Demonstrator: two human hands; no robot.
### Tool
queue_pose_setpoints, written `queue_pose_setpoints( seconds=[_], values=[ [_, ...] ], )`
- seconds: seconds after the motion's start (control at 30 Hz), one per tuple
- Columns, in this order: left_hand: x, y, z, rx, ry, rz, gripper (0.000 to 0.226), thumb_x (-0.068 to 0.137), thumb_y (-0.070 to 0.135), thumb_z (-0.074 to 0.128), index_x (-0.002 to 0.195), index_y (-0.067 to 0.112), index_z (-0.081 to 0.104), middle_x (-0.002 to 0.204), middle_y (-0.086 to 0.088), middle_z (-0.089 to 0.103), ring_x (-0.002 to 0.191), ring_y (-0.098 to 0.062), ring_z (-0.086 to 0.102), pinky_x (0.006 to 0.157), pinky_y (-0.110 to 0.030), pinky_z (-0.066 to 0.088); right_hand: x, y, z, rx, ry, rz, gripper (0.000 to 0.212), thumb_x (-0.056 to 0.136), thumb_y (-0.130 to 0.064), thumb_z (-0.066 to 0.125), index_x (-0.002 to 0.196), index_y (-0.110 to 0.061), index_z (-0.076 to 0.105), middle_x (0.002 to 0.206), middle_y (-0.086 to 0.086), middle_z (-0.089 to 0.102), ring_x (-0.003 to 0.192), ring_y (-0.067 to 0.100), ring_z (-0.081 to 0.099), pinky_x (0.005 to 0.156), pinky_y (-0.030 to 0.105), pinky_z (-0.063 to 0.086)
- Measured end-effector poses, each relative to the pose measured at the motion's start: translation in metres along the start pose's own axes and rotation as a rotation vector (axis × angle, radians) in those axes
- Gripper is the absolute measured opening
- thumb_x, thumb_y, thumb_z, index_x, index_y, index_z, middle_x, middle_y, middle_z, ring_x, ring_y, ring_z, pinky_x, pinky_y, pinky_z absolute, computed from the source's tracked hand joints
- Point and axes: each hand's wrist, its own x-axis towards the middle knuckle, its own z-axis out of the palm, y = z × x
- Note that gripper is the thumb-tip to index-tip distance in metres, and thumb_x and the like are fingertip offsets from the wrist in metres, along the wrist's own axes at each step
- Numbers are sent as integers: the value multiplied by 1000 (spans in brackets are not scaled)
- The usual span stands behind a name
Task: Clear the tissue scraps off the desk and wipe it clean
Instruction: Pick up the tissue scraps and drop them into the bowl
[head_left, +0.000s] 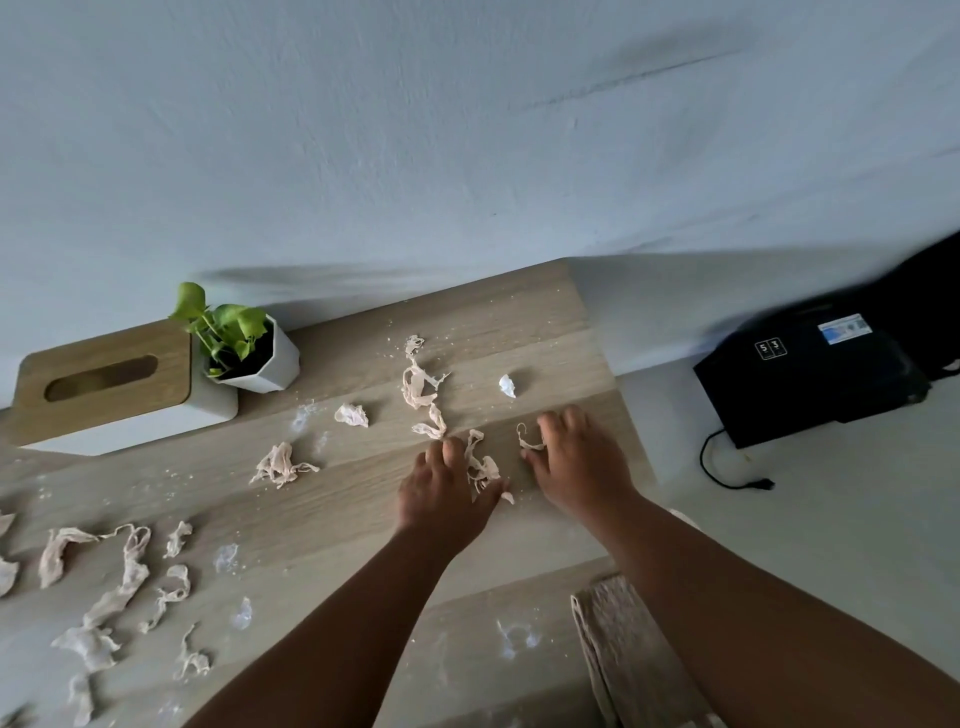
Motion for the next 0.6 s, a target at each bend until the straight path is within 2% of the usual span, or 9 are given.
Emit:
queue_pose_setpoints(
  seconds=[0.13,0.27,0.33,0.47,0.6],
  values=[
    [5,2,-2,33,-48,-28,60,86,62,67,112,10,56,103,-8,63,91,-31,67,64,-41,59,3,1,3,54,40,1,30,93,-43,64,103,-15,59,100,7,58,90,27,59,73,38,51],
    [5,5,-5,56,-68,-15,51,91,50,68,114,5,61,102,-13,64,88,-34,67,61,-42,59,4,0,6,60,52,7,19,95,-35,64,98,-17,61,96,6,59,84,28,60,69,38,49],
    [5,6,-8,55,-63,-7,45,92,42,71,114,3,63,100,-14,65,85,-35,67,59,-43,58,5,0,6,44,55,8,17,95,-31,67,96,-15,62,94,7,60,82,29,60,67,38,49],
    [4,7,-12,25,-94,-12,32,98,31,63,111,2,63,101,-16,64,89,-37,65,64,-45,58,5,-3,3,25,24,17,16,91,-21,74,88,-9,63,88,13,60,77,36,62,62,39,49],
    [3,10,-19,38,-152,-4,24,100,25,60,108,2,62,100,-16,64,88,-36,65,66,-45,58,5,-7,2,22,-23,41,17,95,-21,69,93,-5,64,93,18,63,82,38,63,67,43,51]
  ],
)
